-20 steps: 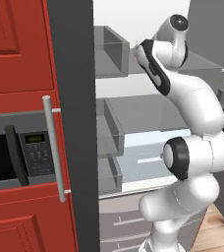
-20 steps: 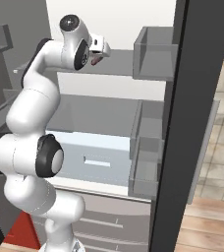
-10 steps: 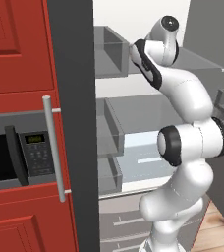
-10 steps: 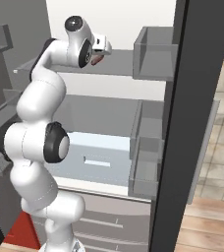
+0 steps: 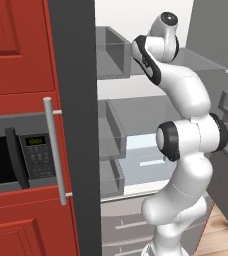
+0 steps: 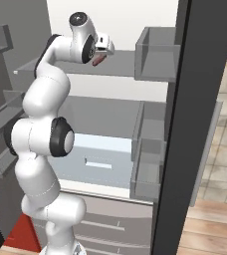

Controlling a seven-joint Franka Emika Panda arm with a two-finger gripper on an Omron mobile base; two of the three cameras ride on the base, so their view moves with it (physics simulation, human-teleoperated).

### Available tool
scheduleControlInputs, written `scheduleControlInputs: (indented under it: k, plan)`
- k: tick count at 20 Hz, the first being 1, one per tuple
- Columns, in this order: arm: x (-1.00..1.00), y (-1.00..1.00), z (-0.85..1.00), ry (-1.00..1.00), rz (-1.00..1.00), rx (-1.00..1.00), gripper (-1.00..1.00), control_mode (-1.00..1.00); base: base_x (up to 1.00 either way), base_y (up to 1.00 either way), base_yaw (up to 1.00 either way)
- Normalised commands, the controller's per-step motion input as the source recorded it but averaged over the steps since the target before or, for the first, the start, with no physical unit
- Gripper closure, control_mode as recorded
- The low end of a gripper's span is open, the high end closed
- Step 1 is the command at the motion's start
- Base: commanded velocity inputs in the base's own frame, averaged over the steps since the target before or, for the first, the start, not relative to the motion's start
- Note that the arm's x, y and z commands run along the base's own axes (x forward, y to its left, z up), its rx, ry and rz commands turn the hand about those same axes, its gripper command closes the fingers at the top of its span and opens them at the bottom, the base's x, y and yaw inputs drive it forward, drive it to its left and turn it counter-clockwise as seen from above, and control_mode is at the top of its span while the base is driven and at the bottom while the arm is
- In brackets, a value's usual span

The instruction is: Retrieve the sausage and cheese from the fridge and place them on the cutting board on the counter.

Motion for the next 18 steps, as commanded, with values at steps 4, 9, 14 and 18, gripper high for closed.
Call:
scheduleControlInputs:
  k: [4,9,14,18]
  plan:
    - [-0.02,0.00,-0.27,0.05,0.00,0.00,-1.00,-1.00,0.00,0.00,0.00]
    - [0.03,0.00,-0.40,0.02,0.00,0.00,-1.00,-1.00,0.00,0.00,0.00]
    - [0.33,0.00,-0.02,0.00,0.00,0.00,-1.00,-1.00,0.00,0.00,0.00]
    - [0.06,0.00,-0.13,0.03,0.00,0.00,-1.00,-1.00,0.00,0.00,0.00]
